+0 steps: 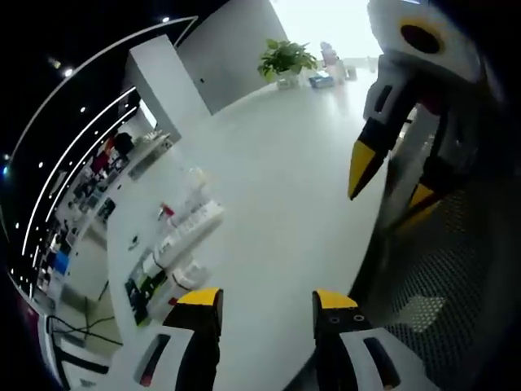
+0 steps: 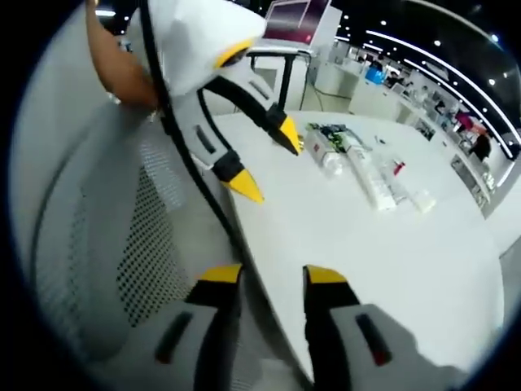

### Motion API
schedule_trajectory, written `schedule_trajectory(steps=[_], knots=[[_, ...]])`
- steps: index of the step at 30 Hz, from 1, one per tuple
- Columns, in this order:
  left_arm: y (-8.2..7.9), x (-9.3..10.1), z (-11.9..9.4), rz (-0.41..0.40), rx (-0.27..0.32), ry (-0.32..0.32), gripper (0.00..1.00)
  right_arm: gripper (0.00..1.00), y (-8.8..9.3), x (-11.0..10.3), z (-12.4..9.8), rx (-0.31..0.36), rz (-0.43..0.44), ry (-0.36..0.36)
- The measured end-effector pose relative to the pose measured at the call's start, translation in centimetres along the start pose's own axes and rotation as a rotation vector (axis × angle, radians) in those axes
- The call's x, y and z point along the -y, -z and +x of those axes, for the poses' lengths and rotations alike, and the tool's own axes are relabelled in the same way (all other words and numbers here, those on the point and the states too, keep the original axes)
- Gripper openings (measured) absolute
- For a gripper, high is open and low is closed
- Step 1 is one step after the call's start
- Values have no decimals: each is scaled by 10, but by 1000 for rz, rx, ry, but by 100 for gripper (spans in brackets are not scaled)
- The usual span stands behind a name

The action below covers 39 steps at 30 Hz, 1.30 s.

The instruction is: Arrange the skincare products in the storage area until every visible bottle or jar stands upright without overlapping.

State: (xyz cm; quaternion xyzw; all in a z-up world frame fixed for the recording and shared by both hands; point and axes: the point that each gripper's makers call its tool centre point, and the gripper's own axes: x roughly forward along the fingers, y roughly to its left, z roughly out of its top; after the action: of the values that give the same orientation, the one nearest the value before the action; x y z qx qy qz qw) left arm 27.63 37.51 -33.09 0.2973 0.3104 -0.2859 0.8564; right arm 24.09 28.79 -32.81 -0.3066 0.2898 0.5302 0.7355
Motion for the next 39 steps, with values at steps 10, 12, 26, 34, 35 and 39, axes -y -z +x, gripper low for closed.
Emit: schedule_trajectory(steps=[10, 12, 26, 34, 35, 39], knots=[[4, 4, 0, -46, -20, 24, 49, 31, -2, 2, -1, 9, -21, 23], [1, 2, -1, -83, 2, 22, 50, 32, -4, 7, -4, 24, 4, 43], [-36, -51, -30, -516, 284, -72, 53, 40, -27, 53, -35, 265, 406, 82], [-8, -77, -38, -748, 204, -107, 60, 41, -24, 41, -42, 283, 566, -123], [-8, -76, -38, -758, 202, -103, 60, 40, -21, 38, -43, 265, 609, -164], [-8, -71, -37, -751, 188, -88, 60, 40, -37, 45, -60, 401, 670, -225]])
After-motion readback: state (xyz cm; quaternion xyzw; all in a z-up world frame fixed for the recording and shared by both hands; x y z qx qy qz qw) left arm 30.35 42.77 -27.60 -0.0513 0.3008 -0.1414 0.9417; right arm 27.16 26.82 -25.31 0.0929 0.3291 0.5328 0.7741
